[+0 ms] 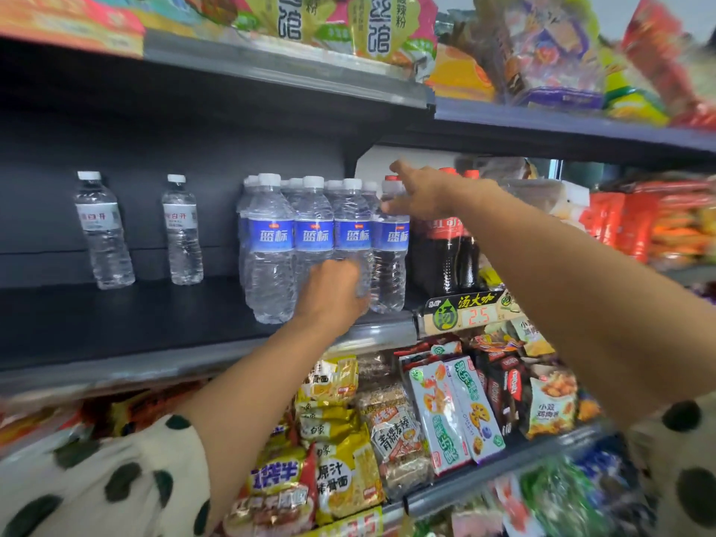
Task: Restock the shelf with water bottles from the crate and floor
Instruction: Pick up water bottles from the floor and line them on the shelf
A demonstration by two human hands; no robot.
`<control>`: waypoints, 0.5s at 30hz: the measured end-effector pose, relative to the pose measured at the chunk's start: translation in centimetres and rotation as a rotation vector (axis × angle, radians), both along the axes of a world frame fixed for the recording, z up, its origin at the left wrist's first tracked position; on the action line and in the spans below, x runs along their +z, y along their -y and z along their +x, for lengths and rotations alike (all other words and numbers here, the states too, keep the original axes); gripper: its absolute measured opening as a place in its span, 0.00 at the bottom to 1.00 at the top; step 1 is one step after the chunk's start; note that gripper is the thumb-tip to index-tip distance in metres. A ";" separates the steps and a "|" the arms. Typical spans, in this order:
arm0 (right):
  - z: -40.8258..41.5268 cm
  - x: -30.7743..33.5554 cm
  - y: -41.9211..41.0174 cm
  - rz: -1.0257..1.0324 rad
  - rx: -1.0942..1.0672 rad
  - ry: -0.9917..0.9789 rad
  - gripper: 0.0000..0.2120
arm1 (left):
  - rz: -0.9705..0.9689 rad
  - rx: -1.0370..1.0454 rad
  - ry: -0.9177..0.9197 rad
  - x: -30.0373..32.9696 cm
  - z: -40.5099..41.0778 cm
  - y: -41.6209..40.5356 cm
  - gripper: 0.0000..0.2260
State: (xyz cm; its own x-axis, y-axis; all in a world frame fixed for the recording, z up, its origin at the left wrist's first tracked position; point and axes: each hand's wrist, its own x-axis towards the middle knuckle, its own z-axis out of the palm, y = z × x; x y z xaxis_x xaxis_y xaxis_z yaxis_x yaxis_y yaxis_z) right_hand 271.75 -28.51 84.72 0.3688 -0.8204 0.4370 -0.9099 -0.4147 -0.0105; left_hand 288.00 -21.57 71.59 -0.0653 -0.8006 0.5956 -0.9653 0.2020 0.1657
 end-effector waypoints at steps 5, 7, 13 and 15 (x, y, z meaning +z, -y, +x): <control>1.5 -4.5 -6.2 -0.113 -0.040 -0.055 0.30 | 0.005 -0.042 0.178 -1.6 3.6 -3.6 0.13; 2.4 -7.8 -8.7 -0.092 -0.056 -0.085 0.29 | 0.041 -0.066 0.209 -2.7 4.7 -4.8 0.10; 4.2 -19.7 -15.4 -0.003 -0.122 -0.194 0.31 | 0.207 -0.131 0.300 -9.2 6.1 -8.2 0.21; 4.5 -23.6 -17.0 0.042 -0.141 -0.190 0.33 | 0.246 -0.150 0.332 -12.0 6.1 -9.5 0.22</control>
